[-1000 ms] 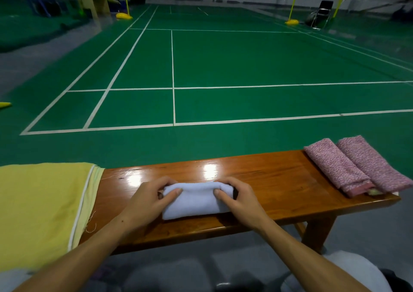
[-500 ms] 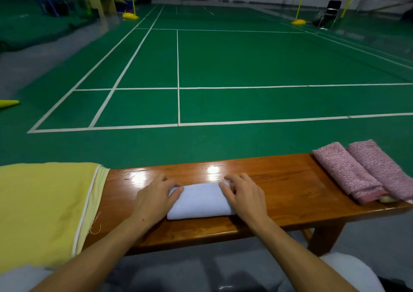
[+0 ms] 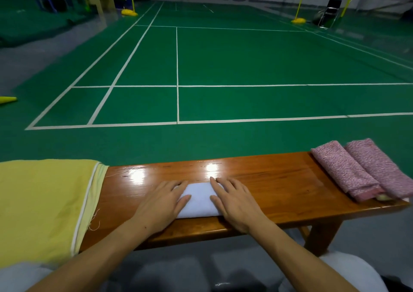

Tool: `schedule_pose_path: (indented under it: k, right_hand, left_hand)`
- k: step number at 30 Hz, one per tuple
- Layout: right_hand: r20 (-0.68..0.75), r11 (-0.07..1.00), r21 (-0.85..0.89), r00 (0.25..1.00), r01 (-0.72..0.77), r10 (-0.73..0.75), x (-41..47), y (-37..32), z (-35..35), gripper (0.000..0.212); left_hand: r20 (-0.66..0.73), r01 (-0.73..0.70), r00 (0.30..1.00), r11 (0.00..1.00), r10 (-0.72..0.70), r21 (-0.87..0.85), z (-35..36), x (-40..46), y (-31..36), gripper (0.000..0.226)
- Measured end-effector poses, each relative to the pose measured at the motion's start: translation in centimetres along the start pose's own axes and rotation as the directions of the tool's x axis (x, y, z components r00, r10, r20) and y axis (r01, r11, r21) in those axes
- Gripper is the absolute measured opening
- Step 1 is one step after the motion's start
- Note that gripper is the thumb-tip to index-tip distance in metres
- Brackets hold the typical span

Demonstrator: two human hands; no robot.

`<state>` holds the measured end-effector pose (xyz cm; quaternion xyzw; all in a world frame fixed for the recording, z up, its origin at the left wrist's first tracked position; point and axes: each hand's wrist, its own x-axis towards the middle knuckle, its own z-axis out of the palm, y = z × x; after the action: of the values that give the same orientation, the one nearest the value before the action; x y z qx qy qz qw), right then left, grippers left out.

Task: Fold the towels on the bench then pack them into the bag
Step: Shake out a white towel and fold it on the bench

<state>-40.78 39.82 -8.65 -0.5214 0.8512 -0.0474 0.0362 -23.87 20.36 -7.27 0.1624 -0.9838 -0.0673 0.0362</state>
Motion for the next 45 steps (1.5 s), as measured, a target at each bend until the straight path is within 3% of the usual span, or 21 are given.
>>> schedule_pose_path:
  k: [3,8,13,17,23,30,36,40,42,45]
  right_hand:
    - [-0.016,0.999,-0.007,0.999,0.043,-0.043,0.0,0.3,-1.0,0.066]
    - [0.204,0.987,0.148,0.979,-0.062,0.031,0.4,0.8,-2.4,0.096]
    - [0.277,0.970,0.230,0.961,-0.084,0.017,0.3,0.7,-3.4,0.075]
    - [0.241,0.948,0.312,0.970,-0.060,-0.017,0.1,0.6,-3.2,0.064]
    - [0.174,0.776,0.626,0.984,-0.079,-0.040,-0.8,0.1,-2.8,0.053]
    - [0.092,0.609,0.786,0.994,-0.105,0.052,-3.0,1.8,-3.5,0.041]
    - [-0.130,0.628,0.778,0.979,0.000,0.160,-5.7,5.8,-5.0,0.045]
    - [-0.282,0.713,0.701,0.926,0.021,0.250,-7.0,10.9,-6.4,0.035]
    - [-0.222,0.732,0.672,0.914,-0.109,0.340,-7.3,14.4,-6.9,0.023]
    - [-0.172,0.738,0.619,0.871,-0.267,0.460,-8.1,19.3,-7.1,0.022]
  left_hand:
    - [0.093,0.039,0.995,0.993,-0.029,-0.109,-1.2,0.3,-1.5,0.053]
    - [0.347,0.201,0.936,0.901,-0.060,-0.385,-2.4,1.0,-1.8,0.047]
    - [0.435,0.178,0.900,0.897,0.017,-0.404,-2.2,1.4,-2.2,0.053]
    - [0.336,0.112,0.940,0.871,0.063,-0.478,-2.8,1.1,-1.5,0.040]
    - [0.155,0.017,0.979,0.706,0.132,-0.708,-4.1,0.8,-0.8,0.030]
    - [-0.007,0.000,1.000,0.576,-0.009,-0.818,-3.7,1.0,0.5,0.034]
    - [0.054,0.105,0.989,0.400,-0.138,-0.910,-3.6,5.7,5.7,0.047]
    - [-0.070,0.002,0.990,0.504,-0.124,-0.864,-3.2,11.9,11.8,0.044]
    - [-0.098,-0.050,0.993,0.518,-0.065,-0.854,-2.4,15.5,15.0,0.035]
    - [-0.104,-0.080,0.995,0.545,-0.013,-0.835,-0.2,20.7,19.7,0.030]
